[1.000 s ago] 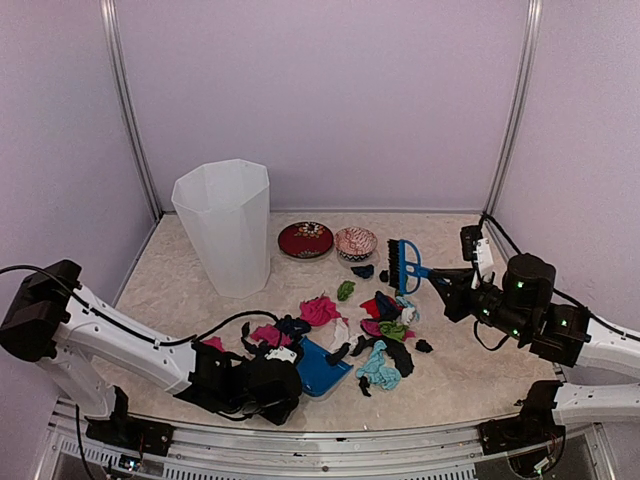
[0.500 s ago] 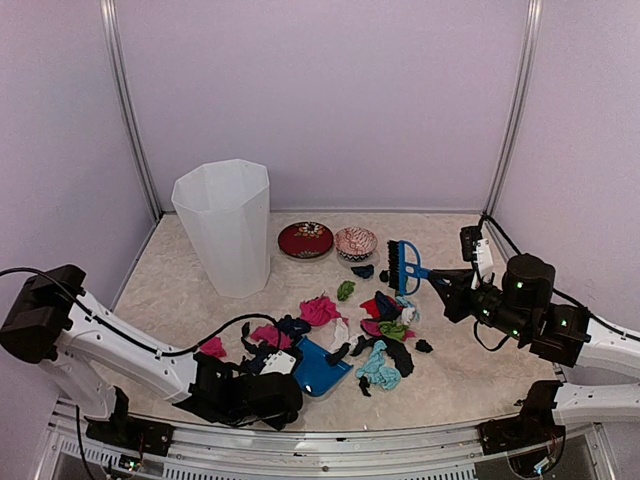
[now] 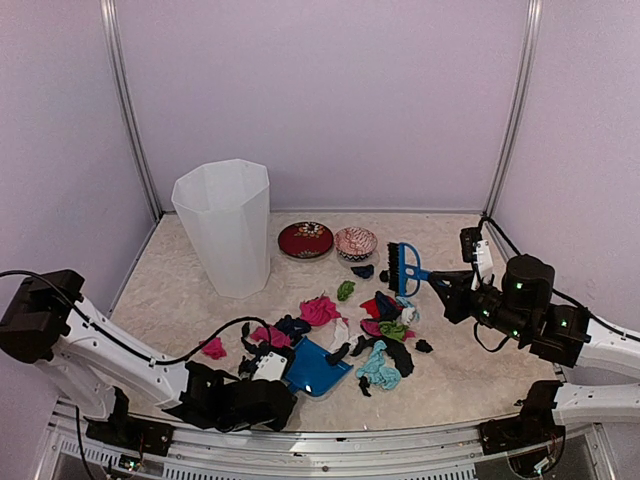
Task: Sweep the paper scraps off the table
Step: Pick up the dustpan from the center of the board.
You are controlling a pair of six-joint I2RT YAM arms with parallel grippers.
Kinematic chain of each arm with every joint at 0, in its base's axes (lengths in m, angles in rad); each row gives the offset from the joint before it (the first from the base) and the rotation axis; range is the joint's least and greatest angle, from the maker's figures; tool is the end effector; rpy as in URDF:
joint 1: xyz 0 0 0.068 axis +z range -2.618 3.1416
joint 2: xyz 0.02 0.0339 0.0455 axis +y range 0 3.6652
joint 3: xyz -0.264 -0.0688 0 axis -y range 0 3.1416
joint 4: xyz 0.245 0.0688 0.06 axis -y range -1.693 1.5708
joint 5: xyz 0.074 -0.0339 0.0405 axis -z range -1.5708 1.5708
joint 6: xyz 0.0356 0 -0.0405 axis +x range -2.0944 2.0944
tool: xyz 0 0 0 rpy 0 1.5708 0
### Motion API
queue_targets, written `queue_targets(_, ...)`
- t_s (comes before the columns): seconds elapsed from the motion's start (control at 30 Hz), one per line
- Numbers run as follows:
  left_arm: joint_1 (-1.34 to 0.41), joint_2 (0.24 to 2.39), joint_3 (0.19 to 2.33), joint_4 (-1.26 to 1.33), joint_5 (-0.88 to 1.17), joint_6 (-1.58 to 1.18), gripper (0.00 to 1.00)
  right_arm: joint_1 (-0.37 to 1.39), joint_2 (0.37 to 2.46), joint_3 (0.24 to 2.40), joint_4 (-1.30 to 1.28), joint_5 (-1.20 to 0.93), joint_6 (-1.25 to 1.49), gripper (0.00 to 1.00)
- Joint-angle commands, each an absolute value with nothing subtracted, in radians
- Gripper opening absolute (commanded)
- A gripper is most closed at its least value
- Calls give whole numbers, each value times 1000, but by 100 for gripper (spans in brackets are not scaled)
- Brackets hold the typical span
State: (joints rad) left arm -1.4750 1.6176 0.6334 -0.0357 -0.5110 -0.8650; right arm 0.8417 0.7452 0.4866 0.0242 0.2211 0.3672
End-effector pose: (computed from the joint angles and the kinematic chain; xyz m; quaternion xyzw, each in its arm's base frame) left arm 0.0434 -0.2700 0.1169 0.2140 0.9087 -0.1474 0.3266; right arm 0.1284 0.1320 0.2626 -0.1169 0.7744 0.2787 0.5559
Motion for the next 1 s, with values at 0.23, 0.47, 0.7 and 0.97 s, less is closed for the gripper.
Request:
queue_targets(0.23,-1548,1626,549,22,-564,-969,36,847,754,480,16,216,397,0)
queue_targets(0.47,-1560,1637,517,85,-584,-962,36,848,771,493,11,212,402,0)
queue_targets(0.7,-1560,1618,488,124,-587,-950,31,848,789,499,11,205,409,0)
queue_targets(0.97,-1560,1607,485,122,-594,-946,25,848,801,503,15,203,413,0)
